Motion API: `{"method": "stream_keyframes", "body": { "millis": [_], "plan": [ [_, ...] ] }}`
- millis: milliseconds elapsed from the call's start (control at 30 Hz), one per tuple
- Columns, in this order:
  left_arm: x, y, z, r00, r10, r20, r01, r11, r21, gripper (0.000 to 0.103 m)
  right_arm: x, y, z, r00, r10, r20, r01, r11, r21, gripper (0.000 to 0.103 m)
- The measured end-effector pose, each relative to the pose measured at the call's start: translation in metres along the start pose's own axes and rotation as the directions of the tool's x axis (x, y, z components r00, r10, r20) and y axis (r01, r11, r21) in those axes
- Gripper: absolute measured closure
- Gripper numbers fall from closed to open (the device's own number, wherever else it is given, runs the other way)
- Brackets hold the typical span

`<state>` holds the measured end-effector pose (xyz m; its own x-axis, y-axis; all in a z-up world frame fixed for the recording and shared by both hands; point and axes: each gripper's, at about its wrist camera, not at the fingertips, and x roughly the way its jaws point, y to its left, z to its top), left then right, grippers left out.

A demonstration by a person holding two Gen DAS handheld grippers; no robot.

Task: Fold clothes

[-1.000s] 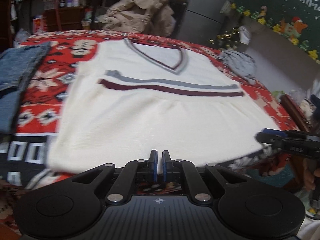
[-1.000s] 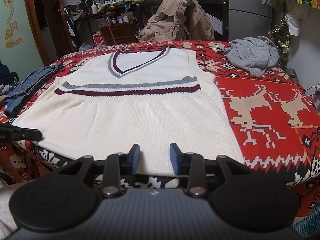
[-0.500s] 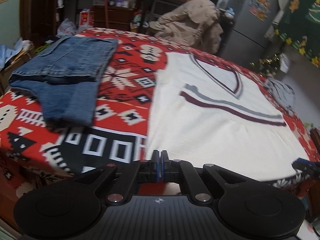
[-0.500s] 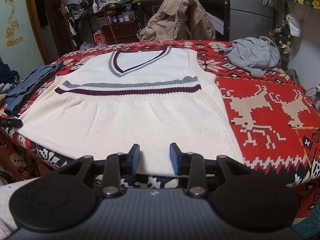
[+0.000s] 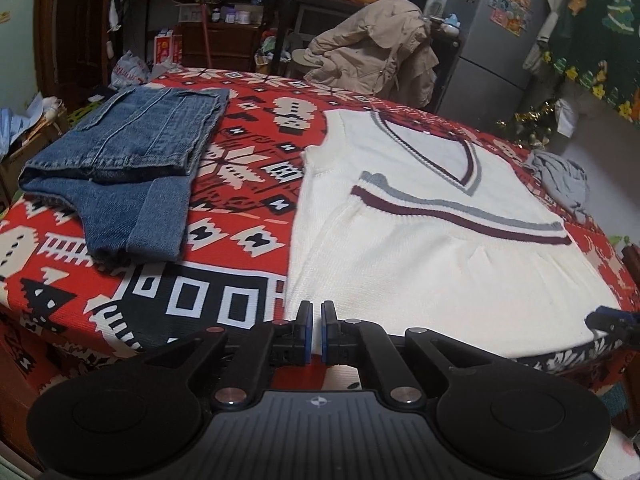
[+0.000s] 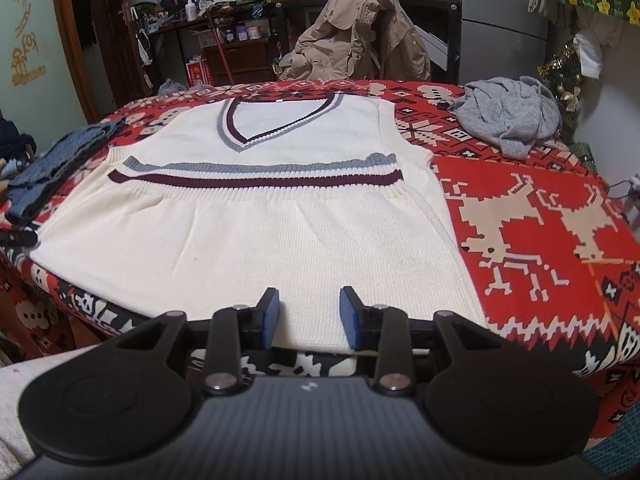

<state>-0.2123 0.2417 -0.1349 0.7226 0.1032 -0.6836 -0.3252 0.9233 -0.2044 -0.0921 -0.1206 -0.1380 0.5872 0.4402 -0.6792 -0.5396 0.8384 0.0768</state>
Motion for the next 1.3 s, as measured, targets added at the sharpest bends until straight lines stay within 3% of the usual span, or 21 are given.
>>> {"method": "stream_keyframes", "body": {
  "millis": [67,200,267,400,533,633,733,1067,1300],
  "plan": [
    [-0.002,-0.002,0.000,1.000,-0.012,0.005,0.012,1.000,0.006,0.100,-0.003,0.003,0.001,1.000,-0.004,0.006,0.004,1.000,-0.016,0.066],
    [0.000,-0.025,-0.001,0.994,-0.110,-0.013,0.110,0.994,0.026,0.100,-0.010,0.014,0.002,0.999,0.045,0.014,-0.045,0.998,-0.046,0.068],
    [0.007,-0.046,-0.002,0.991,-0.133,-0.028,0.135,0.987,0.092,0.100,-0.011,0.025,0.003,0.997,0.079,0.009,-0.078,0.994,-0.078,0.077],
    [0.020,-0.089,-0.004,0.967,-0.250,-0.057,0.256,0.950,0.178,0.100,-0.009,0.049,0.004,0.991,0.134,-0.007,-0.134,0.982,-0.130,0.081],
    [0.034,-0.119,-0.010,0.950,-0.293,-0.105,0.310,0.916,0.254,0.099,-0.002,0.067,0.001,0.989,0.144,-0.026,-0.146,0.972,-0.181,0.086],
    [0.038,-0.122,-0.019,0.951,-0.281,-0.127,0.306,0.906,0.291,0.098,-0.001,0.064,0.000,0.991,0.131,-0.035,-0.136,0.974,-0.180,0.088],
    [0.036,-0.106,-0.017,0.953,-0.277,-0.120,0.299,0.924,0.240,0.098,-0.003,0.050,-0.001,0.994,0.101,-0.036,-0.105,0.982,-0.155,0.088],
    [0.009,-0.031,-0.011,0.992,-0.107,-0.064,0.116,0.981,0.155,0.098,-0.017,-0.022,-0.009,0.999,-0.045,-0.031,0.044,0.998,-0.035,0.088],
    [0.001,0.005,-0.007,0.999,-0.019,-0.034,0.022,0.995,0.094,0.099,-0.020,-0.055,-0.008,0.992,-0.125,-0.024,0.125,0.992,0.022,0.089]
  ]
}}
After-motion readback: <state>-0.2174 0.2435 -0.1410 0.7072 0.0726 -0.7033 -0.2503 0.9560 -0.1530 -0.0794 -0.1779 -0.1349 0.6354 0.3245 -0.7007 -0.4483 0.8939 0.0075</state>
